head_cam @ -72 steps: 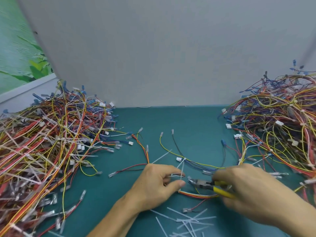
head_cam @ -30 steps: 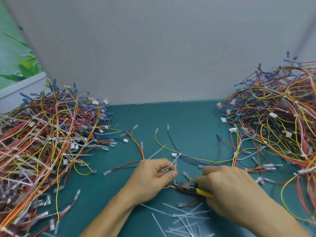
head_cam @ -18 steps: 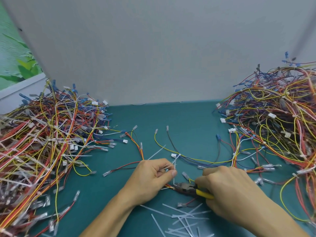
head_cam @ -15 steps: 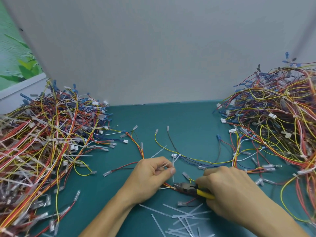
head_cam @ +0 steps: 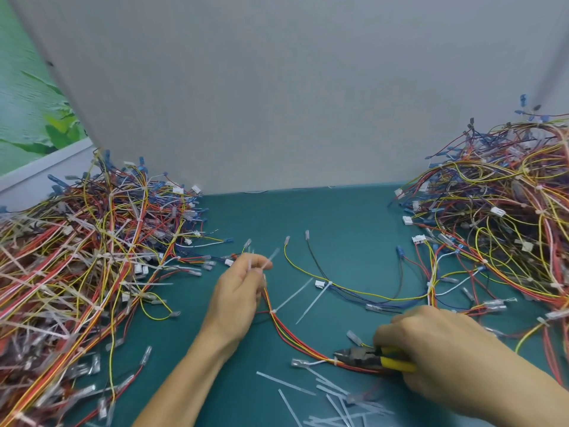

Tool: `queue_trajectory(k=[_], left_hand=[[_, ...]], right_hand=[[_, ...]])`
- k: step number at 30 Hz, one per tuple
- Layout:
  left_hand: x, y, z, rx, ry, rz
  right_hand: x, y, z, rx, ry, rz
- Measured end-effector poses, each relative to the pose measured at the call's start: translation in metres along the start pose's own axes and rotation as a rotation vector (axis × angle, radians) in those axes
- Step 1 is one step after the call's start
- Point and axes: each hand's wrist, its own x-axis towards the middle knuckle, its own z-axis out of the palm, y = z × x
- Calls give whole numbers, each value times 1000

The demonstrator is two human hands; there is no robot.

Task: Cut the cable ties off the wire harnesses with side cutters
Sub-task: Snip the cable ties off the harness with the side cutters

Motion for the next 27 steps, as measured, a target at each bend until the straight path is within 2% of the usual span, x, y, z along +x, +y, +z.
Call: queue_trajectory(k=[3, 7, 10, 12, 17, 20, 27], left_hand=[[-3, 0, -5, 414, -29, 205], [-7, -2, -3, 732, -132, 188], [-9, -2, -1, 924, -167, 253], [-7, -2, -3, 852, -206, 255], [1, -2, -15, 475, -237, 53], [2, -4, -20, 355, -256, 18], [4, -10, -20, 309, -198, -2]], right_hand=[[0, -2, -1, 23, 12, -10], [1, -3, -2, 32, 4, -26], [1, -2, -2, 24, 0, -26], [1, -2, -3, 29, -11, -24], [0, -1, -7, 60, -57, -5], [-2, 2, -11, 99, -44, -17], [13, -22, -22, 217, 198, 78]])
